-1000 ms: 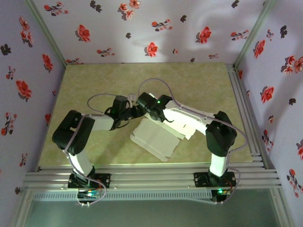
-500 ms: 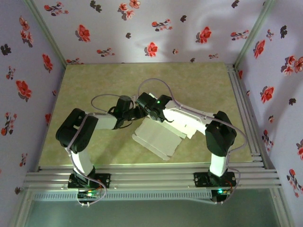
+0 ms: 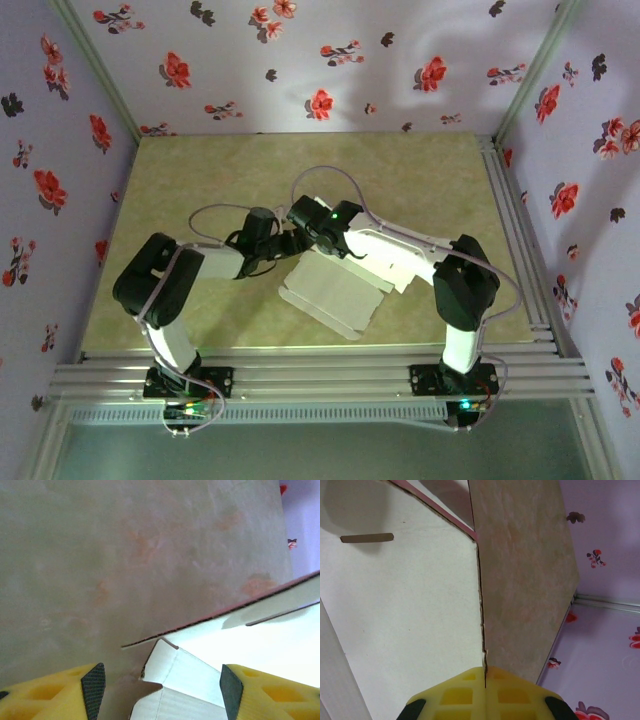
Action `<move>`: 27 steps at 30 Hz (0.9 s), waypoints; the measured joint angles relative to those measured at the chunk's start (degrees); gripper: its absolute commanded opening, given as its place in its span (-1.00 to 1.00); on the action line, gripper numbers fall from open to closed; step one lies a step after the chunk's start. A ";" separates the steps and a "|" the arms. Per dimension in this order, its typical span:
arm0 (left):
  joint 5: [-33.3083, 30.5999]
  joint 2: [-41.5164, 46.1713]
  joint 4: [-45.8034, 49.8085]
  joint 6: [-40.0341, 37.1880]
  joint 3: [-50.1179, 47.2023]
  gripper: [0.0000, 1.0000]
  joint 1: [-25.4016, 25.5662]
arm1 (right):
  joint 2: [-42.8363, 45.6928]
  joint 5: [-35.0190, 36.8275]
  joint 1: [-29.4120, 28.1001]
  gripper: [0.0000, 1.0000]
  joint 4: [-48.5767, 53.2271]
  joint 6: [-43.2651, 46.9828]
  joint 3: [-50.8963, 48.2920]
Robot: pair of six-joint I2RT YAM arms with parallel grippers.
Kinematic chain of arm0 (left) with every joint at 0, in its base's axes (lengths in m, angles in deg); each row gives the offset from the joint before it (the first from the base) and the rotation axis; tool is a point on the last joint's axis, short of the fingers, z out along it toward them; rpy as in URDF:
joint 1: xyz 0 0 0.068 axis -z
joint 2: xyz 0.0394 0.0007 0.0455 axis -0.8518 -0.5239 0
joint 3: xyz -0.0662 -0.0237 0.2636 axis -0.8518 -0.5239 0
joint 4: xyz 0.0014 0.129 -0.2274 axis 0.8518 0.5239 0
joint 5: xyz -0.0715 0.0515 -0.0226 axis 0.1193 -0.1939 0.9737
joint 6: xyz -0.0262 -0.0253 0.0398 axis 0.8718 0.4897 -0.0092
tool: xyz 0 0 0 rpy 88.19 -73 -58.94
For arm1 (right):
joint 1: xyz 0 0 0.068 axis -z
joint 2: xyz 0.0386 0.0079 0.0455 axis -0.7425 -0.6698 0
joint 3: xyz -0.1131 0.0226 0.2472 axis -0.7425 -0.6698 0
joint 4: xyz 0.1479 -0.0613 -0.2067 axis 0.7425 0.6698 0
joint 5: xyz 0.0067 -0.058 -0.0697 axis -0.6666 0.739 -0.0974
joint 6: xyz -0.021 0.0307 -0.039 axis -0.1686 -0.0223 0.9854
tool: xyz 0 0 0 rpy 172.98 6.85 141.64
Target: Fold the paper box
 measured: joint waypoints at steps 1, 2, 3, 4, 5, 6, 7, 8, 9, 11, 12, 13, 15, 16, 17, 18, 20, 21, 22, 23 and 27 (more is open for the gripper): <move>0.50 0.57 -0.07 -0.31 -0.26 0.31 -0.46 | 0.00 0.00 0.00 -1.00 -0.15 0.00 -0.07; 1.03 1.03 -0.31 -0.68 -0.46 0.31 -0.98 | 0.00 0.00 0.00 -1.00 -0.37 0.00 -0.22; 1.70 1.66 -0.87 -1.31 -0.76 0.31 -1.81 | 0.00 0.00 0.00 -1.00 -0.57 0.00 -0.46; 2.54 2.36 -1.51 -1.99 -1.14 0.31 -2.82 | 0.00 -0.02 0.00 -1.00 -0.74 0.02 -0.66; 3.48 2.97 -1.97 -2.67 -1.42 0.31 -3.85 | 0.00 -0.02 0.00 -1.00 -0.83 0.04 -0.81; 4.63 3.58 -2.40 -3.43 -1.60 0.30 -5.07 | 0.00 -0.02 0.00 -1.00 -0.85 0.17 -0.87; 5.88 4.07 -2.75 -4.13 -1.64 0.26 -6.40 | 0.00 0.00 -0.02 -1.00 -0.92 0.31 -0.87; 6.91 4.33 -3.08 -4.83 -1.64 0.24 -7.39 | 0.00 0.02 -0.04 -1.00 -1.03 0.50 -0.90; 8.04 4.57 -3.30 -5.66 -1.62 0.21 -8.41 | 0.00 0.04 -0.09 -1.00 -1.11 0.63 -0.90; 9.57 4.72 -2.84 -7.72 -1.40 0.18 -9.70 | 0.00 0.07 -0.31 -1.00 -1.31 0.70 -0.92; 10.23 4.72 -2.05 -9.01 -1.03 0.18 -9.99 | 0.00 0.20 -0.50 -1.00 -1.38 0.72 -0.92; 11.02 4.72 -1.44 -10.32 -0.66 0.19 -10.05 | 0.00 0.35 -0.72 -1.00 -1.46 0.85 -0.92; 13.05 4.72 -0.85 -12.70 0.04 0.20 -10.05 | 0.00 0.52 -1.18 -1.00 -1.57 0.96 -0.92; 14.14 4.68 -0.59 -13.88 0.52 0.20 -10.05 | 0.00 0.66 -1.38 -1.00 -1.66 1.03 -0.92; 15.30 4.57 -0.24 -15.15 1.20 0.20 -10.05 | 0.00 0.70 -1.53 -1.00 -1.73 1.05 -0.92; 16.46 4.28 0.17 -16.48 2.19 0.19 -10.05 | -0.02 0.70 -1.57 -1.00 -1.73 1.05 -0.92; 18.49 3.52 1.05 -19.30 4.37 0.13 -10.05 | -0.02 0.70 -1.68 -1.00 -1.90 1.05 -0.92; 19.37 3.15 1.60 -20.74 5.42 0.10 -10.05 | -0.02 0.70 -1.66 -1.00 -2.05 1.05 -0.92; 20.13 2.73 2.34 -22.03 6.45 0.09 -10.05 | -0.02 0.70 -1.66 -1.00 -2.16 1.05 -0.92; 20.81 2.25 3.08 -23.19 7.41 0.08 -10.05 | -0.04 0.70 -1.66 -1.00 -2.16 1.05 -0.92; 23.15 -0.46 6.32 -27.43 11.06 0.02 -10.05 | -0.24 0.70 -1.66 -1.00 -2.38 1.05 -0.96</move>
